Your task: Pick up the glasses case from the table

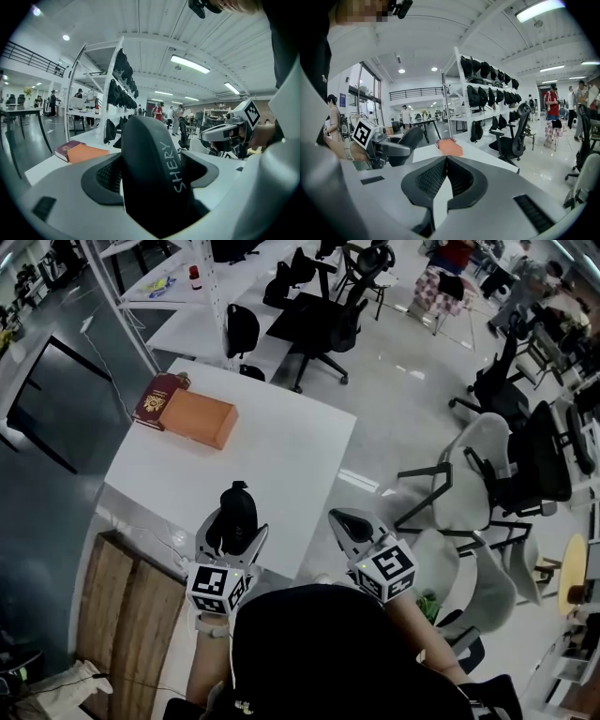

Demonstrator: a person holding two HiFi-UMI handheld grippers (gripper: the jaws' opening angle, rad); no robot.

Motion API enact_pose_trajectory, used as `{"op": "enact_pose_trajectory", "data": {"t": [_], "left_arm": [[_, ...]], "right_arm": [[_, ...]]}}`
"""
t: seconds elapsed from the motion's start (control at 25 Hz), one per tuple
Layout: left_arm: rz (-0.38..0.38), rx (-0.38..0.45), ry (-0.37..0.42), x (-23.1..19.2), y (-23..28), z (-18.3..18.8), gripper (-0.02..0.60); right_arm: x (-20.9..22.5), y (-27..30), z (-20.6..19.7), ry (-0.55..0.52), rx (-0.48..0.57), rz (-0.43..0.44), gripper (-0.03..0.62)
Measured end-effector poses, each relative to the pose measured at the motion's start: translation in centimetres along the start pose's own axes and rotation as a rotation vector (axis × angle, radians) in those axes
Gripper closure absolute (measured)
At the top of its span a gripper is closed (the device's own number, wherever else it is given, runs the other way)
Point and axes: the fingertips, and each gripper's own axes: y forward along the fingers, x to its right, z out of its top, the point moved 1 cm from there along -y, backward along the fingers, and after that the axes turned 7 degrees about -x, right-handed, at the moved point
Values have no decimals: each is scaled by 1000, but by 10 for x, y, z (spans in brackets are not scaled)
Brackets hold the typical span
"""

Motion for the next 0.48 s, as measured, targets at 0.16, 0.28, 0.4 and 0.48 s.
{"op": "enact_pose_trajectory", "data": {"t": [0.16, 0.28, 0.4, 0.48], "left_arm": [[-5, -2, -6, -1, 5, -2, 186], [-9, -7, -6, 0, 8, -2, 186], [-14, -9, -3, 0, 12, 1, 186], [-18, -7, -2, 1, 15, 4, 186]], "right_arm": [[0, 0, -4, -1, -9, -7, 565], [0, -2, -2, 1, -9, -8, 565], [4, -2, -4, 6, -16, -17, 565], [7, -3, -6, 11, -20, -26, 565]]}}
